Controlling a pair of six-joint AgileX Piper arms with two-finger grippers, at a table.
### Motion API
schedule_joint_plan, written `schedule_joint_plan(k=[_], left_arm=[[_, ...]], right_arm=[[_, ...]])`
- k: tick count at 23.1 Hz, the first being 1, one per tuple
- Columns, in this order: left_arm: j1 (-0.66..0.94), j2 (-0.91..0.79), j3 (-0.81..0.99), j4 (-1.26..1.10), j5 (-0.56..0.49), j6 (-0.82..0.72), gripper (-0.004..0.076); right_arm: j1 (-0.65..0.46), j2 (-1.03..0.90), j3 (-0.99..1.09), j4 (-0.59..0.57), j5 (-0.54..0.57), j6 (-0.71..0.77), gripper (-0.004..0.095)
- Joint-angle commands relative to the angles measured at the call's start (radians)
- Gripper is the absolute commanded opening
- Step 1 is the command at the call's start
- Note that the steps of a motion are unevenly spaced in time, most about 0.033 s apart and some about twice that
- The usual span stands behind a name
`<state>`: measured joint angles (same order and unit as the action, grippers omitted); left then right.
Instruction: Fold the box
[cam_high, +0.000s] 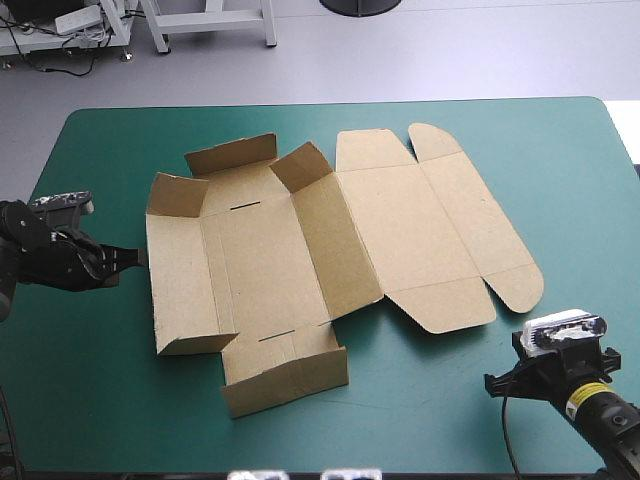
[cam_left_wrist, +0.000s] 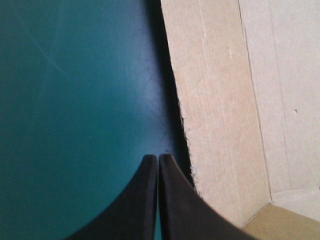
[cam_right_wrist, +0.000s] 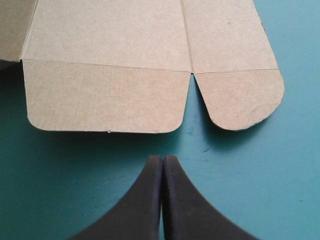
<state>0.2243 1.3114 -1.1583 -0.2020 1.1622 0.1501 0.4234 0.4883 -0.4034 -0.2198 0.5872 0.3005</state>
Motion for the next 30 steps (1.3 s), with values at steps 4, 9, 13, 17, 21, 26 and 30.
schedule_joint_plan(k=[4,9,13,17,21,26,30], left_arm=[[0.004,0.044,-0.035,-0.033,0.096,-0.001,0.0032],[0.002,0.120,-0.035,-0.095,0.119,-0.001,0.0144],[0.002,0.168,-0.035,-0.223,0.120,0.033,0.0342],[0.002,0.172,-0.018,-0.210,0.120,0.033,0.0409],[0.002,0.183,0.028,-0.224,0.120,0.033,0.0409],[0.002,0.200,0.046,-0.317,0.127,0.056,0.0408],[0.002,0.212,0.046,-0.373,0.127,0.063,0.0408]], right_arm=[[-0.005,0.000,-0.029,-0.013,-0.060,0.000,-0.0025],[-0.005,0.000,-0.029,-0.013,-0.060,0.000,-0.0025],[-0.005,0.000,-0.029,-0.017,-0.051,0.000,-0.0025],[-0.005,0.000,-0.029,-0.035,-0.030,0.000,-0.0024],[-0.005,0.000,-0.029,-0.037,-0.031,0.000,-0.0025],[-0.005,0.000,-0.029,-0.039,-0.031,0.000,-0.0024],[-0.005,0.000,-0.029,-0.039,-0.033,0.000,-0.0025]])
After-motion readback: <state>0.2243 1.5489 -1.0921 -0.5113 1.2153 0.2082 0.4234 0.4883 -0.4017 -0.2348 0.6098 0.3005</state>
